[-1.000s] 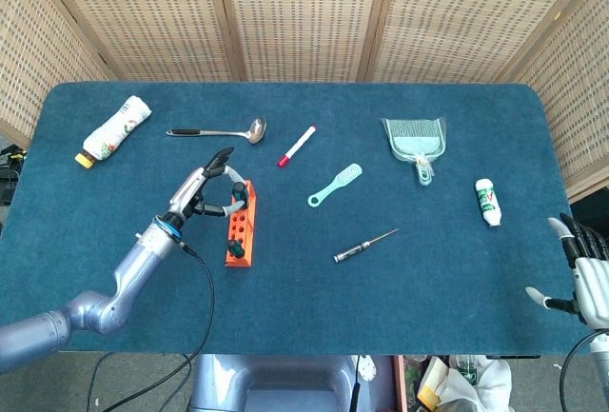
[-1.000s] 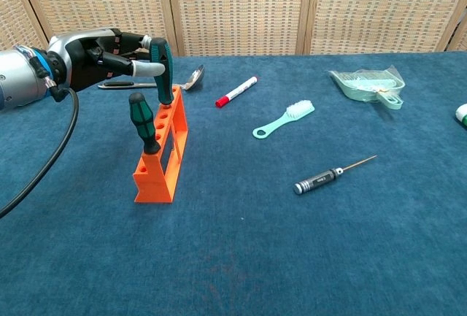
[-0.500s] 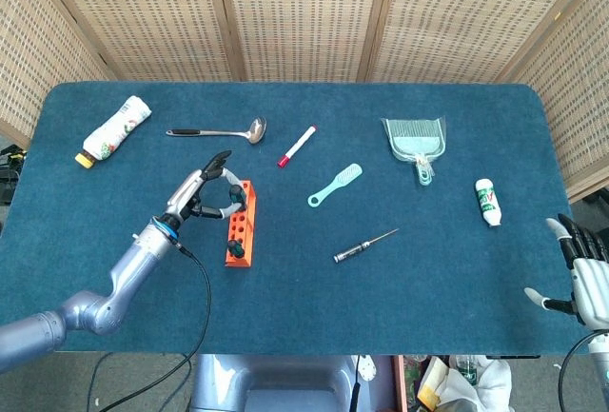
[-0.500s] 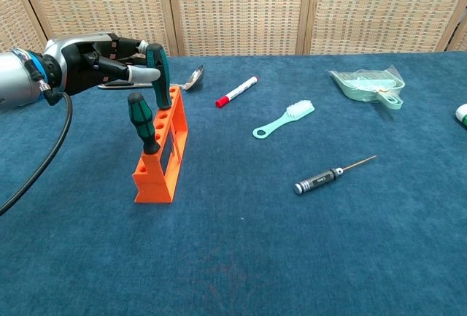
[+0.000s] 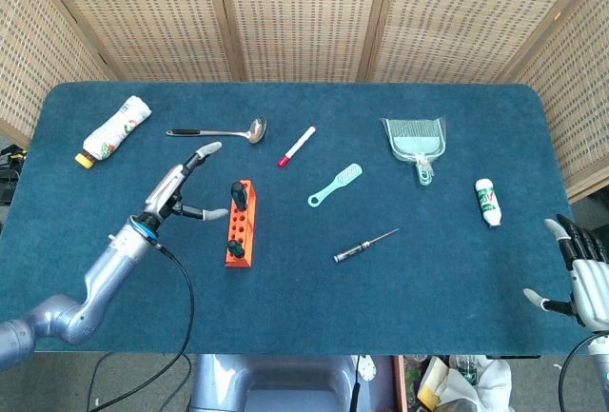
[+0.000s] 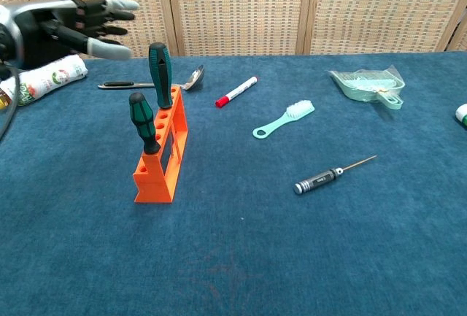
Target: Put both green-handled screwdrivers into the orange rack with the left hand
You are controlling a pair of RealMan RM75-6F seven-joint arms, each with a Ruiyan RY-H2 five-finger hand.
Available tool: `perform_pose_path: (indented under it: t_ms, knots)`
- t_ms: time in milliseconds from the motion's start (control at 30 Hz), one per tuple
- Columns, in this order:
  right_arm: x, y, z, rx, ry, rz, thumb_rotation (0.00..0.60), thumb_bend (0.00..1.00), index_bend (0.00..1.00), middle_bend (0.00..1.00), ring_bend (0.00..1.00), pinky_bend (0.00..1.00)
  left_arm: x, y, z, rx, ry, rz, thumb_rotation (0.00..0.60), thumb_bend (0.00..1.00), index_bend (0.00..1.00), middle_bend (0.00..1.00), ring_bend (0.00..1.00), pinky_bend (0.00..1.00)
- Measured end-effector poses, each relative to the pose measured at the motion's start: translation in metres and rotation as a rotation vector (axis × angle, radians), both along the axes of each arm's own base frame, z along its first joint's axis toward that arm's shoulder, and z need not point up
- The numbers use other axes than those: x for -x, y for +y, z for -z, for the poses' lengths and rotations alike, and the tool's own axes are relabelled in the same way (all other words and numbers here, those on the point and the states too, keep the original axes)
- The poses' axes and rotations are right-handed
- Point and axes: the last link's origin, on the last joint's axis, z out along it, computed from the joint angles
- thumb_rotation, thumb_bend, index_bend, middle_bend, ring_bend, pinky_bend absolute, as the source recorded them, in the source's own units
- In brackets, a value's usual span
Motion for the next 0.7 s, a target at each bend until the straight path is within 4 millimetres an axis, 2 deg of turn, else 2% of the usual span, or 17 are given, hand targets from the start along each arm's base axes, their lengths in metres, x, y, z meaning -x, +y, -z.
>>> perform_pose_path:
  t_ms: [200, 300, 400, 533, 600, 700]
  knots:
    - [-0.001, 0.001, -0.001, 0.003, -0.004, -0.004, 0.6, 0.0, 0.05, 0.0, 0.0, 0.0, 0.03, -0.016, -0.037, -0.095, 0.211, 0.049, 0.6, 0.0, 0.0, 0.0, 0.0, 0.0]
    - [-0.001, 0.002, 0.0, 0.003, 0.0, -0.007, 0.6, 0.0, 0.05, 0.0, 0.0, 0.0, 0.055, -0.036, -0.049, -0.181, 0.373, 0.054, 0.6, 0.0, 0.0, 0.0, 0.0, 0.0]
    - [-0.001, 0.001, 0.0, 0.005, 0.004, -0.01, 0.6, 0.0, 0.05, 0.0, 0.0, 0.0, 0.083, -0.067, -0.062, -0.299, 0.556, 0.047, 0.6, 0.0, 0.0, 0.0, 0.0, 0.0]
    - [-0.002, 0.002, 0.001, 0.009, 0.011, -0.015, 0.6, 0.0, 0.05, 0.0, 0.0, 0.0, 0.115, -0.125, -0.078, -0.435, 0.753, -0.004, 0.6, 0.0, 0.0, 0.0, 0.0, 0.0]
    - [-0.002, 0.003, 0.002, 0.009, 0.015, -0.018, 0.6, 0.0, 0.05, 0.0, 0.0, 0.0, 0.126, -0.154, -0.083, -0.468, 0.799, -0.036, 0.6, 0.0, 0.0, 0.0, 0.0, 0.0]
    - [-0.003, 0.004, 0.002, 0.009, 0.019, -0.02, 0.6, 0.0, 0.05, 0.0, 0.0, 0.0, 0.131, -0.182, -0.083, -0.469, 0.841, -0.048, 0.6, 0.0, 0.0, 0.0, 0.0, 0.0]
